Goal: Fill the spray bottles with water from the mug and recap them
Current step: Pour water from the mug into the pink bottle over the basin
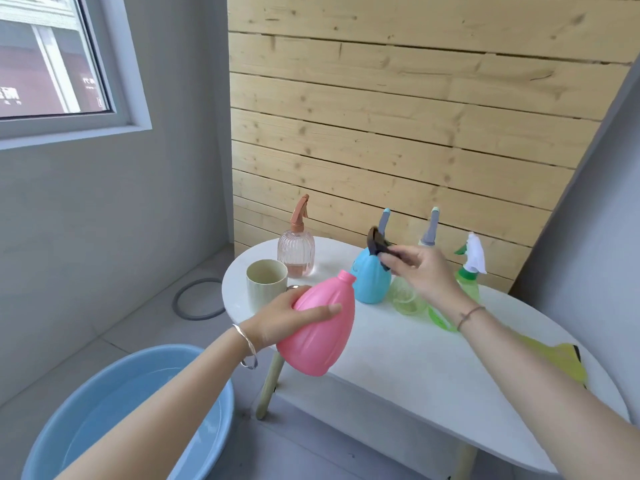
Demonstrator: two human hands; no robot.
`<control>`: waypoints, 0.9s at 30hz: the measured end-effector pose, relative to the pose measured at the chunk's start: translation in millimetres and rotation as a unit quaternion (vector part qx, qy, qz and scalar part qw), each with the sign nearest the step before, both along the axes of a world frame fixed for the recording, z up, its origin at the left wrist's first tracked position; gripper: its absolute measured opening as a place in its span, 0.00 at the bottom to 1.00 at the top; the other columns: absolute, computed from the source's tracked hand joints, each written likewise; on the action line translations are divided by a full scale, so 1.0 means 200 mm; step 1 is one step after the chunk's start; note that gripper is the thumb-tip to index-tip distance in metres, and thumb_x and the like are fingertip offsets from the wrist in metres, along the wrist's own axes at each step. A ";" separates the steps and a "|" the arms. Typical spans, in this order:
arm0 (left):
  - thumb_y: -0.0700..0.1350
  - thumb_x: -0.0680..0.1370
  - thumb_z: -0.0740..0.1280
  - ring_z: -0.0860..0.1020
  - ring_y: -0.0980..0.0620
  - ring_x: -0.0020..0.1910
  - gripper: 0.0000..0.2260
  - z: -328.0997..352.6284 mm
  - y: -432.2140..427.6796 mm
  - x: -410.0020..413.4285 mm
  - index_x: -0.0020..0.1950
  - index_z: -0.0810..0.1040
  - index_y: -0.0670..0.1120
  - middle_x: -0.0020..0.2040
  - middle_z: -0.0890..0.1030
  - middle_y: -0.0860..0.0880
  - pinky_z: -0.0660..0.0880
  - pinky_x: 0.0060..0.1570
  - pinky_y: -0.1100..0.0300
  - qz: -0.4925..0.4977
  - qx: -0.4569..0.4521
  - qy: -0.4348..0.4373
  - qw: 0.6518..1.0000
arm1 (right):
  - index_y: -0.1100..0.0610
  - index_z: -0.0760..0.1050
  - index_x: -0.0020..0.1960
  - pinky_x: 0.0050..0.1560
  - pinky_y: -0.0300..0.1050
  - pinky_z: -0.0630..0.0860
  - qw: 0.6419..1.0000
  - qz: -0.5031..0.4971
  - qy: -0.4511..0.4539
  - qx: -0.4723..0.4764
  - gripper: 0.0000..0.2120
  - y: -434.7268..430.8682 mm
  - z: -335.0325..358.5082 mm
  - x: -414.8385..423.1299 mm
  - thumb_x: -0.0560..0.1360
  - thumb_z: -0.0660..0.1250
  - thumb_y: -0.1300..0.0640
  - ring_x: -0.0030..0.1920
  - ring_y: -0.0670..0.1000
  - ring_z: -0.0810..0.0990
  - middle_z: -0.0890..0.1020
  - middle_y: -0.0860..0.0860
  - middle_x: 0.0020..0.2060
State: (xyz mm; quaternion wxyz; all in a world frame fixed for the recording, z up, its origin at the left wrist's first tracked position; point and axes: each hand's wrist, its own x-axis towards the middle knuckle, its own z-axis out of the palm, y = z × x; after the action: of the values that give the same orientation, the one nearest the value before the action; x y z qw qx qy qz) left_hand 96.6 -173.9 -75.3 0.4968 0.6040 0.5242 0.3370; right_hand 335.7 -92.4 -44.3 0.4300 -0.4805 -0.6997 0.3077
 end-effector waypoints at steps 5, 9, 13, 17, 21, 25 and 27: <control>0.67 0.60 0.71 0.83 0.55 0.49 0.33 -0.06 -0.05 -0.09 0.63 0.75 0.58 0.53 0.84 0.53 0.80 0.44 0.61 0.055 0.015 -0.053 0.997 | 0.53 0.80 0.48 0.40 0.40 0.69 0.980 0.024 -0.159 -0.121 0.11 -0.02 -0.50 0.03 0.69 0.75 0.50 0.36 0.47 0.73 0.83 0.51 0.40; 0.67 0.60 0.71 0.83 0.56 0.48 0.29 -0.10 -0.07 -0.14 0.59 0.77 0.60 0.52 0.84 0.54 0.79 0.42 0.64 0.083 0.015 -0.074 0.994 | 0.54 0.75 0.44 0.40 0.40 0.69 0.980 0.003 -0.115 -0.160 0.14 -0.01 -0.60 0.00 0.67 0.77 0.50 0.36 0.47 0.74 0.81 0.49 0.41; 0.66 0.60 0.71 0.84 0.54 0.48 0.31 -0.14 -0.06 -0.16 0.60 0.77 0.57 0.51 0.85 0.53 0.79 0.43 0.61 0.094 0.008 -0.076 0.993 | 0.55 0.75 0.39 0.35 0.41 0.64 0.981 -0.007 -0.140 -0.136 0.14 0.01 -0.60 -0.03 0.67 0.77 0.49 0.32 0.47 0.67 0.74 0.47 0.34; 0.67 0.60 0.71 0.84 0.54 0.48 0.32 -0.16 -0.06 -0.18 0.61 0.77 0.55 0.52 0.84 0.52 0.79 0.42 0.62 0.108 0.009 -0.080 0.991 | 0.57 0.75 0.40 0.34 0.37 0.62 0.980 -0.001 -0.155 -0.123 0.14 0.03 -0.60 -0.03 0.68 0.77 0.50 0.33 0.46 0.66 0.72 0.46 0.37; 0.66 0.59 0.72 0.83 0.55 0.48 0.34 -0.18 -0.08 -0.23 0.62 0.76 0.54 0.52 0.84 0.52 0.78 0.41 0.63 0.118 0.011 -0.079 0.990 | 0.54 0.75 0.52 0.47 0.37 0.67 0.982 -0.022 -0.170 -0.082 0.14 0.05 -0.59 -0.08 0.71 0.73 0.49 0.46 0.45 0.72 0.74 0.47 0.50; 0.64 0.57 0.74 0.82 0.55 0.50 0.36 -0.21 -0.12 -0.34 0.62 0.73 0.54 0.54 0.81 0.52 0.78 0.43 0.62 0.154 0.011 -0.064 0.986 | 0.55 0.71 0.63 0.54 0.39 0.66 0.988 0.014 -0.132 -0.079 0.17 0.03 -0.53 -0.27 0.77 0.66 0.49 0.56 0.47 0.72 0.72 0.47 0.57; 0.64 0.57 0.74 0.82 0.56 0.50 0.35 -0.22 -0.15 -0.40 0.61 0.73 0.55 0.54 0.81 0.52 0.77 0.42 0.63 0.172 0.018 -0.062 0.983 | 0.56 0.70 0.65 0.55 0.38 0.65 0.991 0.027 -0.081 -0.101 0.18 0.03 -0.51 -0.40 0.78 0.63 0.49 0.57 0.47 0.72 0.73 0.47 0.58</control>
State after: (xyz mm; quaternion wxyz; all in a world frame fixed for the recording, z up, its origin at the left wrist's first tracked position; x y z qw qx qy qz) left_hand 16.9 -203.2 -118.4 0.4524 0.4913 0.5824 0.4635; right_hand 256.2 -85.6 -145.8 0.3129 -0.5260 -0.7100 0.3483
